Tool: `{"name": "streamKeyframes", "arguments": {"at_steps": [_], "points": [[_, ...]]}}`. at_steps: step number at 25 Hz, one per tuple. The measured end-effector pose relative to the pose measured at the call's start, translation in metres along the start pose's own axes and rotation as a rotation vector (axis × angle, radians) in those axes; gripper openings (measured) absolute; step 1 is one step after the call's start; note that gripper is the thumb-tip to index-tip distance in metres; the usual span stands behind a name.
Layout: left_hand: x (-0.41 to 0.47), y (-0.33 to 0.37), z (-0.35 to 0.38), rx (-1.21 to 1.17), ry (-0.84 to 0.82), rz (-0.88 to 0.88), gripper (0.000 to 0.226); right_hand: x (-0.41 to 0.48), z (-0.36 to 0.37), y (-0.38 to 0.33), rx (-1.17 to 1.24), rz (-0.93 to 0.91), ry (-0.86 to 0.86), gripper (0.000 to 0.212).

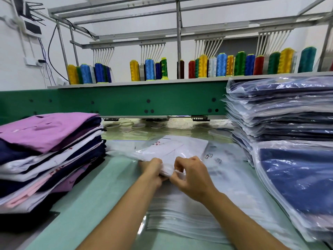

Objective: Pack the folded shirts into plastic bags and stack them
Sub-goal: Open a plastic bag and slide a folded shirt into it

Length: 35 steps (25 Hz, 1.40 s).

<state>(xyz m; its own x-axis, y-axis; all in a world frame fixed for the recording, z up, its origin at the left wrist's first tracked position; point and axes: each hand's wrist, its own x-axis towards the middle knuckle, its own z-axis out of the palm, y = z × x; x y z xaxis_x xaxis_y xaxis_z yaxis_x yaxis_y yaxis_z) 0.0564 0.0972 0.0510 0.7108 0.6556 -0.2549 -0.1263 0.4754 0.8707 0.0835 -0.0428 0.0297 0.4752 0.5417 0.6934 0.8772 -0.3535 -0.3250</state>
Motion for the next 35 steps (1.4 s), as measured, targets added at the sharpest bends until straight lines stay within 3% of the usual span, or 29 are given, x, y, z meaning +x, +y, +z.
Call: {"name": "streamKeyframes", "arguments": {"at_steps": [3,6,8,10,12,14,18,19,21,23,26,28,35], "points": [[0.011,-0.002,0.003,0.134,0.071,0.181,0.059,0.0,0.001,0.001,0.105,0.053,-0.041,0.021],[0.024,0.011,-0.007,0.225,0.033,0.189,0.061,0.004,-0.003,0.012,0.092,0.138,0.175,0.007],[0.032,0.018,-0.017,0.233,0.003,0.169,0.047,0.006,-0.009,0.026,-0.022,0.267,0.275,0.004],[0.032,0.025,-0.027,0.334,-0.021,0.139,0.022,0.004,-0.015,0.043,-0.165,0.451,0.188,0.014],[0.039,0.027,-0.039,0.409,-0.084,0.106,0.04,-0.001,-0.019,0.061,-0.33,0.635,0.007,0.031],[0.048,0.026,-0.053,0.419,-0.144,0.063,0.042,-0.006,-0.022,0.074,-0.467,0.748,-0.12,0.047],[0.068,0.026,-0.073,0.666,-0.121,0.172,0.007,-0.01,-0.026,0.093,-0.543,0.882,-0.195,0.061],[0.075,0.026,-0.076,0.715,-0.106,0.219,0.017,-0.011,-0.026,0.096,-0.544,0.887,-0.186,0.063],[0.084,0.024,-0.083,0.762,-0.112,0.313,0.064,-0.012,-0.026,0.1,-0.543,0.88,-0.143,0.066],[0.084,0.019,-0.086,0.84,-0.131,0.431,0.082,-0.013,-0.027,0.099,-0.493,0.849,-0.093,0.066],[0.085,0.012,-0.09,1.019,-0.081,0.572,0.062,-0.01,-0.026,0.091,-0.318,0.775,-0.017,0.055],[0.079,0.011,-0.088,1.032,-0.013,0.588,0.05,-0.007,-0.025,0.081,-0.374,0.692,0.011,0.049],[0.038,0.027,-0.047,0.88,-0.028,0.634,0.047,0.003,-0.081,0.058,-0.59,0.533,0.103,0.045]]}}
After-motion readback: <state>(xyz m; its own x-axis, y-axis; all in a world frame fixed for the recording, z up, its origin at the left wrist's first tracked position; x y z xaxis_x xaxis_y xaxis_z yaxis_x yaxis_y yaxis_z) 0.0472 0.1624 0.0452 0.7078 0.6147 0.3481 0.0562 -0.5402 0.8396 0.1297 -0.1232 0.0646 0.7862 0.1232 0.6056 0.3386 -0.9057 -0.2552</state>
